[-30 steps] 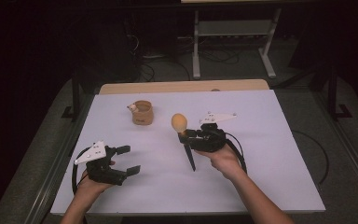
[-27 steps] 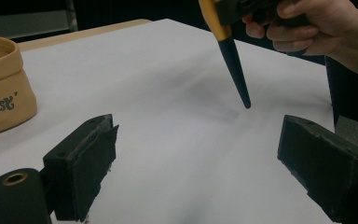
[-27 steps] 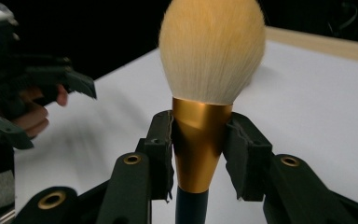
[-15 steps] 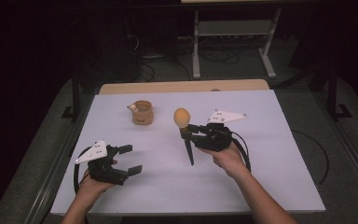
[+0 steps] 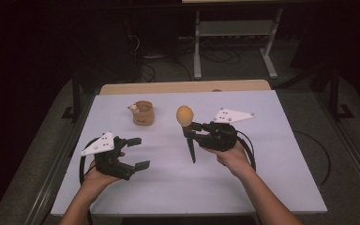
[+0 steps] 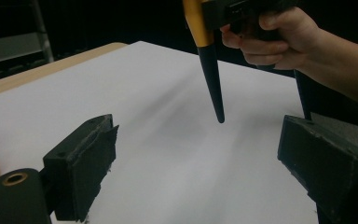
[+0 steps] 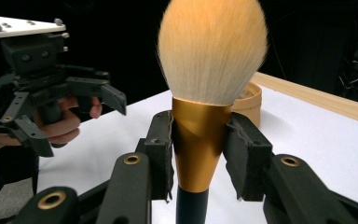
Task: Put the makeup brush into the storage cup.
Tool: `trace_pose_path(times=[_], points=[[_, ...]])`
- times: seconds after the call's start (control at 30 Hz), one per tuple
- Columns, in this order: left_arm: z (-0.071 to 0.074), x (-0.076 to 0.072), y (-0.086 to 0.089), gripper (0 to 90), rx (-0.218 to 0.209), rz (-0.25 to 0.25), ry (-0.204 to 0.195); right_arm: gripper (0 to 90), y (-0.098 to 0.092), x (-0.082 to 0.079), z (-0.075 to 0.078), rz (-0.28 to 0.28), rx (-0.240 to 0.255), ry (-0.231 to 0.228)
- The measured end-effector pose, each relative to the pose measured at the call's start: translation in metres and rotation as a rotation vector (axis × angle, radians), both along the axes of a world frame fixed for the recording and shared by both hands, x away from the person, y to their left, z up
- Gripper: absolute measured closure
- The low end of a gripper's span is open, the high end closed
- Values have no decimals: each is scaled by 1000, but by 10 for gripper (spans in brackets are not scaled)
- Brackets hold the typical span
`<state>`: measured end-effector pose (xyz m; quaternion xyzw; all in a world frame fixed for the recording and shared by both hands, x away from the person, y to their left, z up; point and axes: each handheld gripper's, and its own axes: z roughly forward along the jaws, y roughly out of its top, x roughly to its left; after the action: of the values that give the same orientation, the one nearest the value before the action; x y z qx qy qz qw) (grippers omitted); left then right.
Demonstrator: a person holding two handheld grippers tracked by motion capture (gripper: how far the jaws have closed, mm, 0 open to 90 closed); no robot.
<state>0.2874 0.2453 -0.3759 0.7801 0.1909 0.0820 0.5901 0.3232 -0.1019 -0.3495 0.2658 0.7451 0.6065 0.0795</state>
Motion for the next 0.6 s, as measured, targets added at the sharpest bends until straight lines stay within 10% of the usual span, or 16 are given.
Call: trace_pose_path(times=[0.6], points=[[1, 29, -35, 125, -21, -96, -34, 628, -8, -2, 4, 12, 9, -18]])
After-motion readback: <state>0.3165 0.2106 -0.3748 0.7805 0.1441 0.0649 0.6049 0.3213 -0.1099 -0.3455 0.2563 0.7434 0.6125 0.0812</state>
